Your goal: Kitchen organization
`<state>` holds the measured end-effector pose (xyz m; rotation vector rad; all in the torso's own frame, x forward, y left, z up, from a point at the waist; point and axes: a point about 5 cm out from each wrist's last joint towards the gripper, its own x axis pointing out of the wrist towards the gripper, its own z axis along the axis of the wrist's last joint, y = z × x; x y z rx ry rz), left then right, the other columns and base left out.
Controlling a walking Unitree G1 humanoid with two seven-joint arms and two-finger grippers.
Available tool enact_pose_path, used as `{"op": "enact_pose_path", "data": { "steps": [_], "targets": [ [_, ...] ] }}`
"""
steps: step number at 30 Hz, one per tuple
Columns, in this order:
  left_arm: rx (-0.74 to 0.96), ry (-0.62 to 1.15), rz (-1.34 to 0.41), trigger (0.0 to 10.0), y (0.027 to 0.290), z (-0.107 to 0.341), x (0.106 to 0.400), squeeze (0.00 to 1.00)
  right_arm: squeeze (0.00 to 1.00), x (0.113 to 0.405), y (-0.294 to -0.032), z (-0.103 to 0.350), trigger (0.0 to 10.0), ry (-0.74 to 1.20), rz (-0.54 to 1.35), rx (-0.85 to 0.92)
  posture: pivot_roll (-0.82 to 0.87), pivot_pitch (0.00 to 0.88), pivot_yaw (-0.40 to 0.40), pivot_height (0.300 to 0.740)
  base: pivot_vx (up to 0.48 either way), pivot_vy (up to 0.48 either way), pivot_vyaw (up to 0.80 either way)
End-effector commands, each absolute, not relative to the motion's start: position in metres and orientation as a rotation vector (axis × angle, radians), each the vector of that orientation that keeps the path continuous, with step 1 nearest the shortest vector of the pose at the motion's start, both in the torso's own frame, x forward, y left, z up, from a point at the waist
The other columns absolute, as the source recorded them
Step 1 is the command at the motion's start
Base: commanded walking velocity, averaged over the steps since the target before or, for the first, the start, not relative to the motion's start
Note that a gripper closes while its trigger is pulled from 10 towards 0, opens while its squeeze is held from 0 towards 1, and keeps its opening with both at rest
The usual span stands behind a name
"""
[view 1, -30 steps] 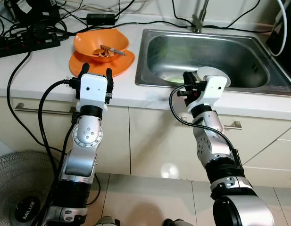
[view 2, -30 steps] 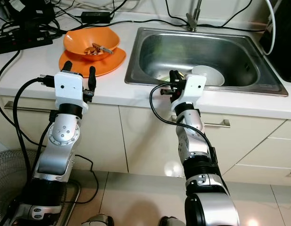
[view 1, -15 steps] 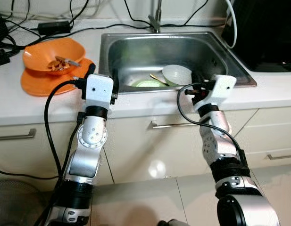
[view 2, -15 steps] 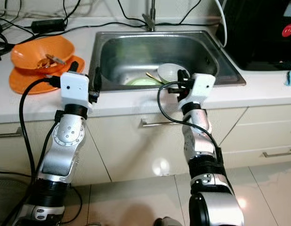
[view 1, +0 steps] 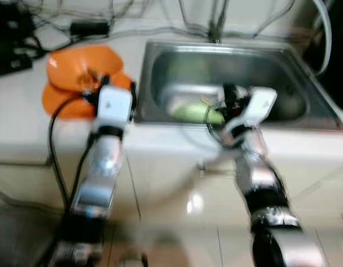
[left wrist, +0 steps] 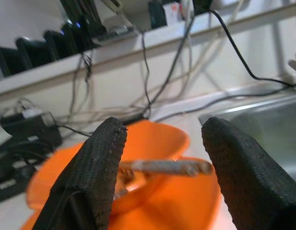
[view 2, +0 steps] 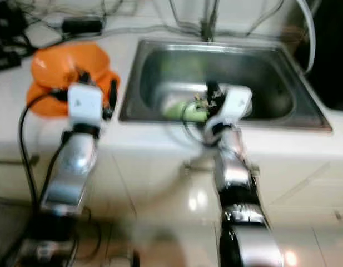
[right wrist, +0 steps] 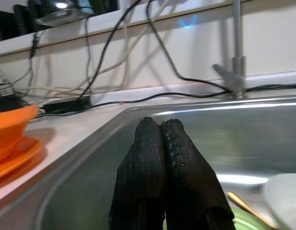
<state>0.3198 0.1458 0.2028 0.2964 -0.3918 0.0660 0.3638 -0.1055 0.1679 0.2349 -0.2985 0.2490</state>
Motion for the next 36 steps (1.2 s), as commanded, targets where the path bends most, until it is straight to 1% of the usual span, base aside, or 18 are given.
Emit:
{"op": "enact_pose_path", "data": {
  "steps": [1,10,16,18,20,27,34,36],
  "targets": [
    [0.293,-0.415,0.035,10.0,0.135,0.205,0.318,0.00,0.00,0.364,-0.122,0.167,10.0,-0.304,0.203,0.229,0.05,0.073,-0.029,0.732,0.000,0.000,0.00],
    [0.291,-0.424,0.004,10.0,0.131,0.205,0.317,0.00,0.00,0.364,-0.123,0.167,10.0,-0.305,0.199,0.230,0.05,0.075,-0.031,0.732,0.000,0.000,0.00],
    [0.310,-0.426,0.008,10.0,0.133,0.207,0.318,0.00,0.00,0.364,-0.123,0.167,10.0,-0.303,0.200,0.232,0.05,0.074,-0.030,0.732,0.000,0.000,0.00],
    [0.327,-0.426,0.010,10.0,0.135,0.209,0.319,0.00,0.00,0.364,-0.122,0.167,10.0,-0.302,0.201,0.233,0.05,0.072,-0.029,0.732,0.000,0.000,0.00],
    [0.389,-0.425,0.020,10.0,0.140,0.213,0.323,0.00,0.00,0.364,-0.122,0.166,10.0,-0.300,0.202,0.235,0.05,0.071,-0.028,0.732,0.000,0.000,0.00],
    [0.454,-0.415,0.041,10.0,0.151,0.218,0.330,0.00,0.00,0.364,-0.121,0.166,10.0,-0.301,0.202,0.238,0.05,0.068,-0.021,0.732,0.000,0.000,0.00],
    [0.545,-0.367,0.041,10.0,0.156,0.217,0.339,0.00,0.00,0.364,-0.119,0.166,10.0,-0.302,0.208,0.239,0.05,0.054,-0.016,0.732,0.000,0.000,0.00],
    [0.545,-0.367,0.041,10.0,0.156,0.217,0.339,0.00,0.00,0.364,-0.119,0.166,10.0,-0.302,0.208,0.239,0.05,0.054,-0.016,0.732,0.000,0.000,0.00]
  ]
}}
